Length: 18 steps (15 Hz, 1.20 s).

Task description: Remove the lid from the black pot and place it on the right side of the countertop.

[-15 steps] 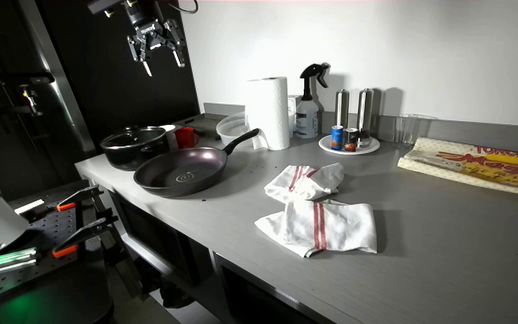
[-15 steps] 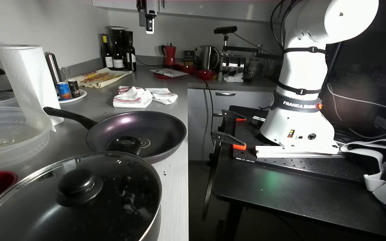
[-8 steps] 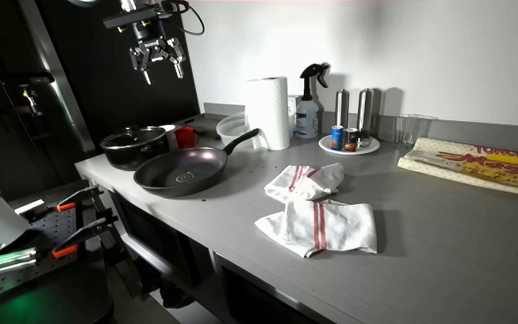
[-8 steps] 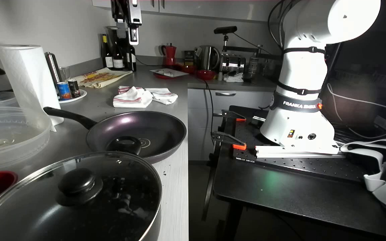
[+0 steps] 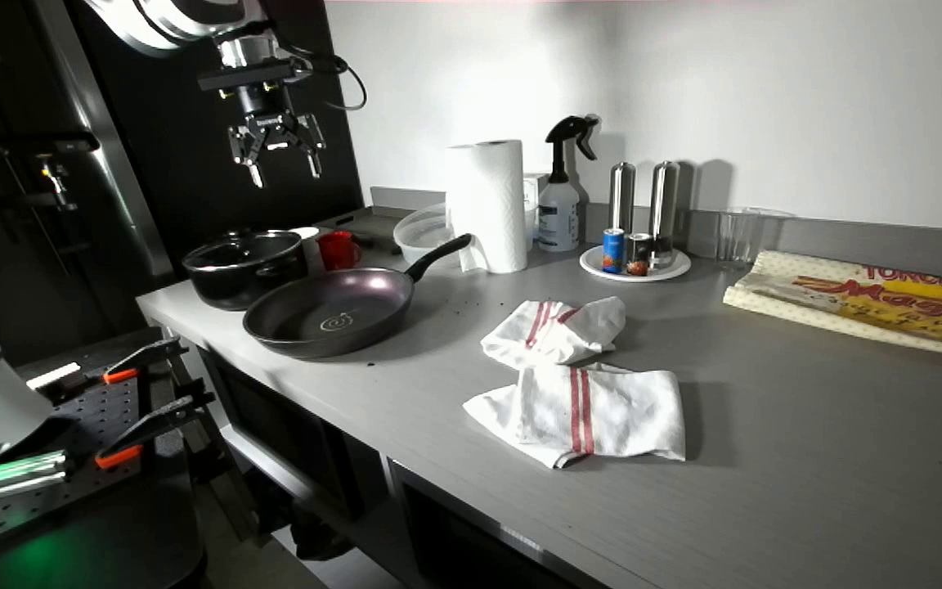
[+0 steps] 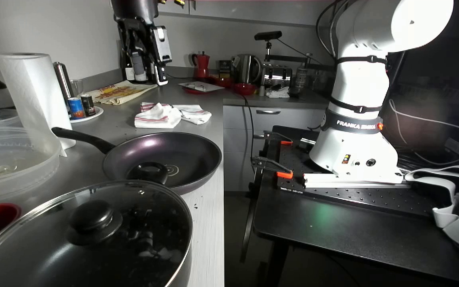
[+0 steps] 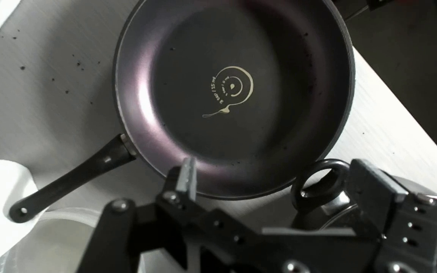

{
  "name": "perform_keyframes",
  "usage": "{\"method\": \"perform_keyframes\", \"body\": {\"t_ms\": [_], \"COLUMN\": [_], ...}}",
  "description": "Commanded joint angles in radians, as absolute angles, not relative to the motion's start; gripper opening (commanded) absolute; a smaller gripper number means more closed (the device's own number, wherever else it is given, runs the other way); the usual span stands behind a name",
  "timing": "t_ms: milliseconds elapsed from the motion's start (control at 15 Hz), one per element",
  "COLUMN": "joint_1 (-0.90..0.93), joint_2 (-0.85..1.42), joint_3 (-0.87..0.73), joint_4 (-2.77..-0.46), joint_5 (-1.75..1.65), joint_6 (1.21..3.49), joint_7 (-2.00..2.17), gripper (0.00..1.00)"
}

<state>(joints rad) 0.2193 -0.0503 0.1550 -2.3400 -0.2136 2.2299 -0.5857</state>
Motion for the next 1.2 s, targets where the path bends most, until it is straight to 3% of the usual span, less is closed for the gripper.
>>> {"method": "perform_keyframes", "body": {"t_ms": [0, 1133], "joint_1": [0.233, 0.377], "joint_2": [0.046, 0.379], "joint_3": [0.199, 0.297], "joint_4": [-2.306, -2.104], "joint_5": [-0.281, -0.443], "joint_6": [2.237, 2.282], "joint_7": [-0.560, -0.339], "gripper": [1.00, 1.00]}}
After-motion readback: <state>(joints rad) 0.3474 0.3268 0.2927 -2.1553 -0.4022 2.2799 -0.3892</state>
